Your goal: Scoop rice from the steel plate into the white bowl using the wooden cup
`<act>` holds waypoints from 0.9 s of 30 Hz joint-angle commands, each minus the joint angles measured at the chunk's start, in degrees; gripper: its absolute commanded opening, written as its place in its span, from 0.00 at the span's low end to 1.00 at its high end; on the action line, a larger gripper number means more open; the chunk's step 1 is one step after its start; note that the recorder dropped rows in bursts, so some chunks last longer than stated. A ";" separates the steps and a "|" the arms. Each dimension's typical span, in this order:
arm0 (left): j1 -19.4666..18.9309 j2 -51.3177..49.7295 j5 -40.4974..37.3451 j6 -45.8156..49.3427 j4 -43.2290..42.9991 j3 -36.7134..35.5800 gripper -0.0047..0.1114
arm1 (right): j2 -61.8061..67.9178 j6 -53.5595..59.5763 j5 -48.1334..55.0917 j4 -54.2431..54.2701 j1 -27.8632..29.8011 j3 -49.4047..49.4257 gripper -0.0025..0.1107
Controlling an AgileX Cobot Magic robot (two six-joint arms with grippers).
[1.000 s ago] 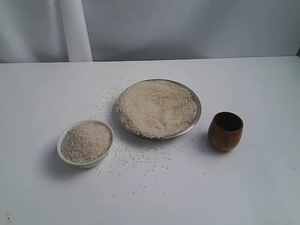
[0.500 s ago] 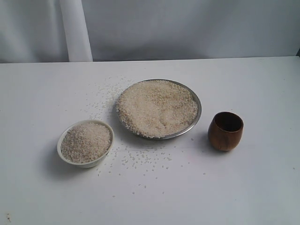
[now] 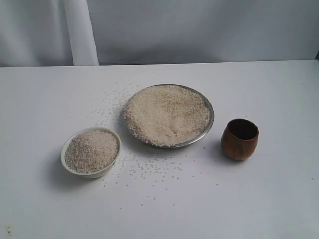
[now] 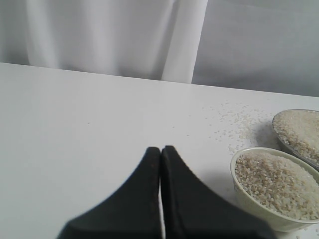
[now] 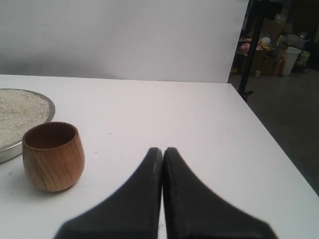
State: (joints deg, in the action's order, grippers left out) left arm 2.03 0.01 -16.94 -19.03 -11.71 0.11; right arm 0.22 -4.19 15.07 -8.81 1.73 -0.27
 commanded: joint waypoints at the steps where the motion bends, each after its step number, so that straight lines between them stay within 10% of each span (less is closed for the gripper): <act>1: 0.31 -0.01 0.50 -0.25 0.30 -0.11 0.04 | -0.22 -0.12 0.69 -1.46 0.42 0.27 0.02; 27: 0.31 -0.01 0.50 -0.25 0.30 -0.11 0.04 | -0.22 -0.10 3.62 0.89 0.42 0.27 0.02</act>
State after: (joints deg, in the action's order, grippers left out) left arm 2.03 0.01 -16.94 -19.03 -11.71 0.11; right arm 0.22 -4.53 18.50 -8.14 1.73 -0.17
